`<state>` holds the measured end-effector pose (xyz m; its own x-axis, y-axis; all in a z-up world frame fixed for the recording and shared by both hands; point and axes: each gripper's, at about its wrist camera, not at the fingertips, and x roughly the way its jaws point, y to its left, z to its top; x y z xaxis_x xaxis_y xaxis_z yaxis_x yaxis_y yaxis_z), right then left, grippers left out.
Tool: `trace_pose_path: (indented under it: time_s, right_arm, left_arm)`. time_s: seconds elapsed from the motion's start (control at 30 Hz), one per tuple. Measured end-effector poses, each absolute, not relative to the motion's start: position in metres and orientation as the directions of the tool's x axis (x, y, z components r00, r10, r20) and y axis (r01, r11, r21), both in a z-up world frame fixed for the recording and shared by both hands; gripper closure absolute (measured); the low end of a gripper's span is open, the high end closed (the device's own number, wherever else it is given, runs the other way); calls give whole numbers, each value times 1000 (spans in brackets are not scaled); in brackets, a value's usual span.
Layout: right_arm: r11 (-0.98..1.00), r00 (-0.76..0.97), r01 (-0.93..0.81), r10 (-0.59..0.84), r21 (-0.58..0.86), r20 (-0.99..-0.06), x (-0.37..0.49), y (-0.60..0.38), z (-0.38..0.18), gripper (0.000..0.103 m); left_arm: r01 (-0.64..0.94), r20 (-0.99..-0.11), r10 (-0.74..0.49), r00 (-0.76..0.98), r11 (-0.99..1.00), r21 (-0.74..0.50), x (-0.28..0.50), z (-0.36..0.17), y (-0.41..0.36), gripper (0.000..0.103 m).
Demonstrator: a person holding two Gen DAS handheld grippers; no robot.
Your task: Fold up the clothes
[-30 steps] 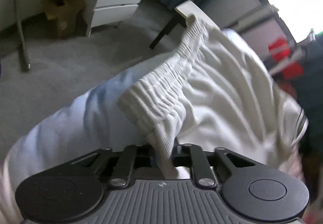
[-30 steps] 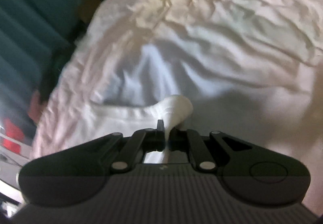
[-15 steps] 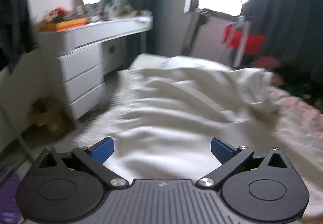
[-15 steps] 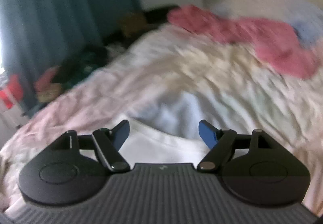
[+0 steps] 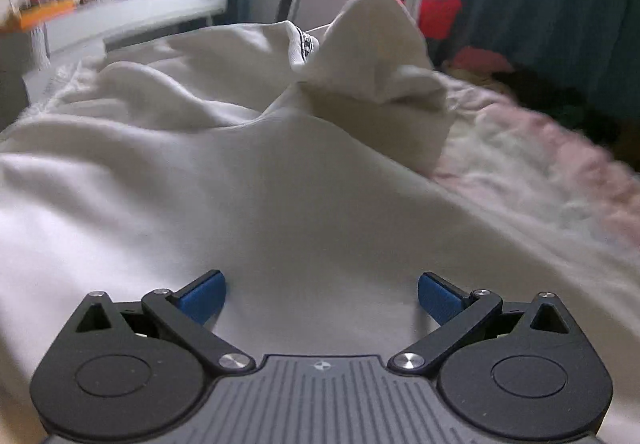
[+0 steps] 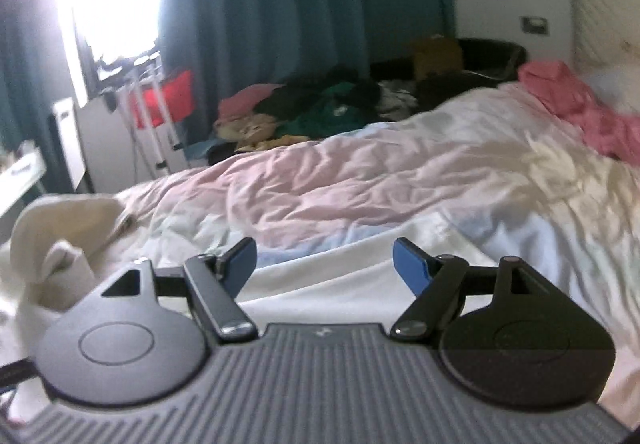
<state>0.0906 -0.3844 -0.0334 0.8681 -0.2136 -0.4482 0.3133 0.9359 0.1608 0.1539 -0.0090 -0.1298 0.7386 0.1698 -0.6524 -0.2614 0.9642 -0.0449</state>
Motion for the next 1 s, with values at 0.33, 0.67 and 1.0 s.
trace_pose_path:
  time_s: [0.33,0.67,1.0]
  right_arm:
    - [955,843,283,-203,90,-499,110,-361,-54,26]
    - [952,855,278,-184,129,-486,103,-363,-46,26]
    - [954,851,275,-183,122,-492,98,-359,-40,26]
  left_arm:
    - [-295,-554,284,783,953,71,156,-152,-27,0]
    - [-295,-550,296,781,951,91,154,-150,-31,0]
    - [-294,-549,296,781,951,94,152,-149,-31,0]
